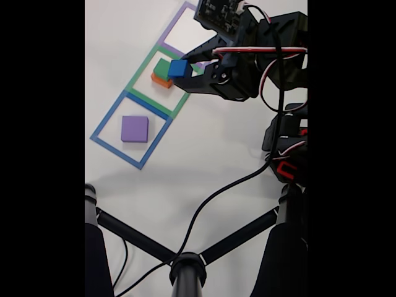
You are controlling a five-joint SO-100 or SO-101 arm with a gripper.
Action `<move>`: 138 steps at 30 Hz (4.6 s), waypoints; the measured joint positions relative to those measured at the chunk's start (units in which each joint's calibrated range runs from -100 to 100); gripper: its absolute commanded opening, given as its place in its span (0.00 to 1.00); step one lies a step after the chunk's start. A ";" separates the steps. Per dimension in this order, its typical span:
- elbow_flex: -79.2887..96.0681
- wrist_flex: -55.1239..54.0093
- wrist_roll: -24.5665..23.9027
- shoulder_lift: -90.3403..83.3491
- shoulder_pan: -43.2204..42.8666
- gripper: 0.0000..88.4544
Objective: Tower of hanoi
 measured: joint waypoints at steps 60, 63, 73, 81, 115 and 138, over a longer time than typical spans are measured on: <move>64.14 -130.90 -0.59 56.40 -6.55 0.07; 63.53 -133.47 -0.59 59.18 -6.55 0.08; 61.36 -137.00 -0.59 63.91 -6.55 0.19; 61.36 -138.04 -0.59 64.25 -6.55 0.25; 40.30 -38.04 0.00 1.60 6.63 0.00; 13.32 1.12 -0.99 -6.33 19.89 0.32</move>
